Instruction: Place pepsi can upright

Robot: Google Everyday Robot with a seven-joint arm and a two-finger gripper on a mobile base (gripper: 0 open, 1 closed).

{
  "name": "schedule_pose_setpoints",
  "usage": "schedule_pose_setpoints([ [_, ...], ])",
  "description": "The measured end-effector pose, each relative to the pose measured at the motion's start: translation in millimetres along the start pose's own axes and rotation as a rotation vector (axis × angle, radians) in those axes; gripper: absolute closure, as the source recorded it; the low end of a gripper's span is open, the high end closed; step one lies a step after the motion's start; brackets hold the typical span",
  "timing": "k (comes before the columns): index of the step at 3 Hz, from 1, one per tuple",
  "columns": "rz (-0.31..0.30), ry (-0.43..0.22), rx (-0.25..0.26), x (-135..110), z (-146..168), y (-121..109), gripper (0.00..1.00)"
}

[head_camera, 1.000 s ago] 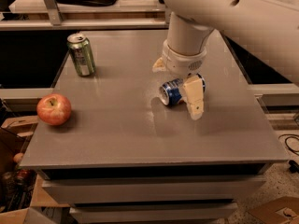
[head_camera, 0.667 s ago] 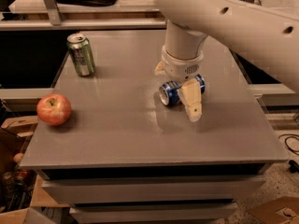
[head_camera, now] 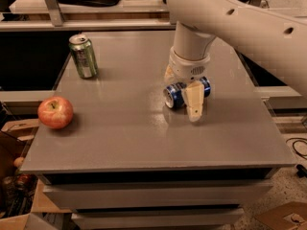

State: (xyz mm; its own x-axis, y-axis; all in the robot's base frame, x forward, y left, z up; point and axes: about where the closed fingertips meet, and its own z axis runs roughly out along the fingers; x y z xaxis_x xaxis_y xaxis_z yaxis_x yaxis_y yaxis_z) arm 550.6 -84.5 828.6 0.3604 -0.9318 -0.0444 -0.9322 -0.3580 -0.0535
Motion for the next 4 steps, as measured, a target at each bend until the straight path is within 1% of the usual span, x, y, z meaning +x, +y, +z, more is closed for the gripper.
schedule_pose_setpoints([
  [1,0.014,-0.016,0.009,1,-1,-8,0.41],
  [2,0.007,-0.018,0.026,-1,-9,-15,0.63],
  [3,0.003,-0.04,0.057,-6,-27,-26,0.88],
  [4,0.026,-0.133,0.102,-12,-54,-35,1.0],
])
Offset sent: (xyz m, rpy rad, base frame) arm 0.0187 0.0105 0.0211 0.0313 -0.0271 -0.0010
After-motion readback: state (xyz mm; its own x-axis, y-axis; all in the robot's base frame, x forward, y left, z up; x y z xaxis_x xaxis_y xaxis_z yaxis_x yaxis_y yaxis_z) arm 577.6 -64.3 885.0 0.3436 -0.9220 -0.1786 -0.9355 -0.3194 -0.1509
